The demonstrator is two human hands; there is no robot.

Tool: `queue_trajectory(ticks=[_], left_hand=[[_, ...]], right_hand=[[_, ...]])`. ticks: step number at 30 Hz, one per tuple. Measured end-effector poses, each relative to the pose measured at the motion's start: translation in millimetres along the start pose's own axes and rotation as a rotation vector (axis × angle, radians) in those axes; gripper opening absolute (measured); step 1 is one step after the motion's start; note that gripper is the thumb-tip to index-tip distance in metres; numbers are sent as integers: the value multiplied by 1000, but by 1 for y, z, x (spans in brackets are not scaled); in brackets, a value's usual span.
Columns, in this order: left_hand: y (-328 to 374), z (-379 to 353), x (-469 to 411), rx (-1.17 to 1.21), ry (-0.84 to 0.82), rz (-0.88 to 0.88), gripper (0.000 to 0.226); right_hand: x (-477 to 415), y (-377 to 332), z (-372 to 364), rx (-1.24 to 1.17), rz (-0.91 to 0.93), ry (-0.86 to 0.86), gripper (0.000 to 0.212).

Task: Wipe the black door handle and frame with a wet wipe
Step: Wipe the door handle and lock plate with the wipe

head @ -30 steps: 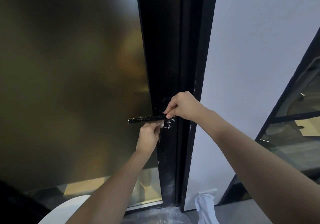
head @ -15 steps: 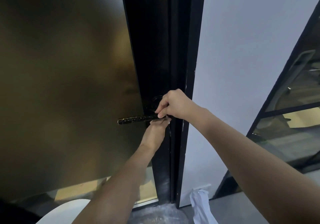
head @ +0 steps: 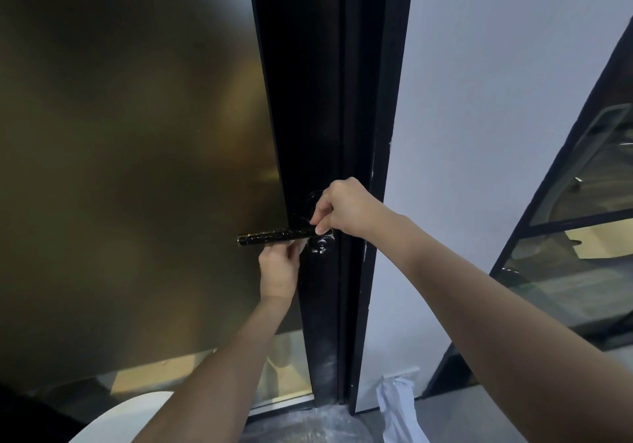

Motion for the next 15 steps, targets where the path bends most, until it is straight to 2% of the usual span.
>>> queue_trajectory(ticks=[4,9,11,14,15], left_hand=[[5,-18,6,-89,-32,-54,17],[8,-20,14,-77,-60,-105,26],[1,-16,13,-48,-55,-20,22],[-28,-18,27,-77,-182,256,27],[-36,-17,33,-59,-179,306,24]], right_hand=[[0,2,0,-15,-7,7,23],[-2,2,1,-9,-25,0,23],[-1,0,2,-3,-37,1,23],[2,-3,0,16,-40,2,23],[3,-4,-1,22,-44,-3,23]])
Point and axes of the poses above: each hand's wrist, its own x-axis away from the middle knuckle, its own z-axis out of the back of the hand, y = z × x, the point moved 7 cm from there along -x, towards the middle knuckle, and after that the axes turned 1 degree about z, right-handed, at the moved point
